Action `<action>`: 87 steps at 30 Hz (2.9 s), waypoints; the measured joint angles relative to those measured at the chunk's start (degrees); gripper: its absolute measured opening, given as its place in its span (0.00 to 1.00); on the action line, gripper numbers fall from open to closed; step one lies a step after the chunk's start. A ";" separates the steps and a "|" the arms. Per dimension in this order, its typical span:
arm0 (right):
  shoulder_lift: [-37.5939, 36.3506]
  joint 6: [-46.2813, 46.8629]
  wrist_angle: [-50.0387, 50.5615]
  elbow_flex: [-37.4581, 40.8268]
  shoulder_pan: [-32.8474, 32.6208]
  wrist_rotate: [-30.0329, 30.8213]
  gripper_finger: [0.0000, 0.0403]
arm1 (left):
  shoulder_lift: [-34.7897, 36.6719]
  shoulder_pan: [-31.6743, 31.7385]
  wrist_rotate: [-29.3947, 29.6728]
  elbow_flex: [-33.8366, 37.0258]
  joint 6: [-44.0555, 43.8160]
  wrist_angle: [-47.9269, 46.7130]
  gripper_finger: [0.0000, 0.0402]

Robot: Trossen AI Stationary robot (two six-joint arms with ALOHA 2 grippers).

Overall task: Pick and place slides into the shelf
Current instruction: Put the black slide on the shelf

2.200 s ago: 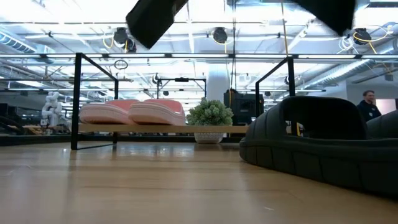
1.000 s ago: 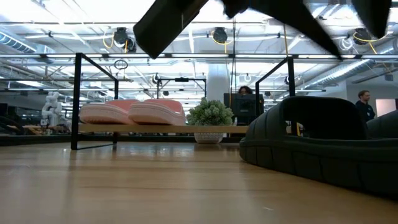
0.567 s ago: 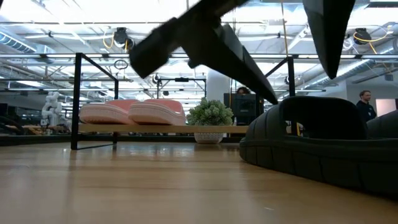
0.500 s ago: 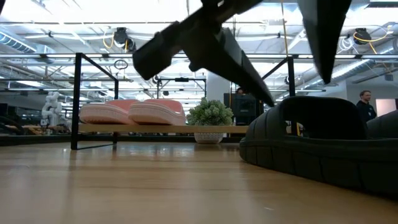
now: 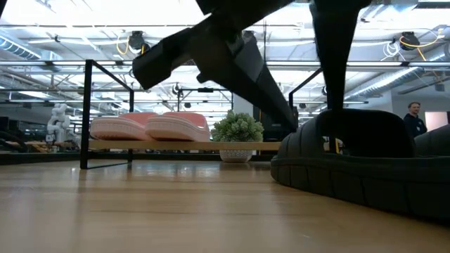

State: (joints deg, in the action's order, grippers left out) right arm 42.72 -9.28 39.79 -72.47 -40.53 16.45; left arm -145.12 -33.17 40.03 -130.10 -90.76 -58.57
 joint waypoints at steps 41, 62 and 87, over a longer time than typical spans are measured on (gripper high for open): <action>0.02 -0.37 -0.06 0.00 -0.01 0.44 0.61 | -1.25 3.59 2.26 3.32 -0.29 2.59 0.35; 0.03 -0.42 0.41 0.00 0.00 0.46 0.61 | -1.06 5.62 6.02 8.83 0.18 8.66 0.18; 0.04 -0.15 2.49 0.00 0.00 3.28 0.61 | 0.11 2.70 22.17 -3.89 -1.21 -6.40 0.00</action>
State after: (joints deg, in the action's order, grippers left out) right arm 42.76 -9.42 42.28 -72.47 -40.53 19.73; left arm -145.01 -30.46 62.20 -133.99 -91.97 -64.97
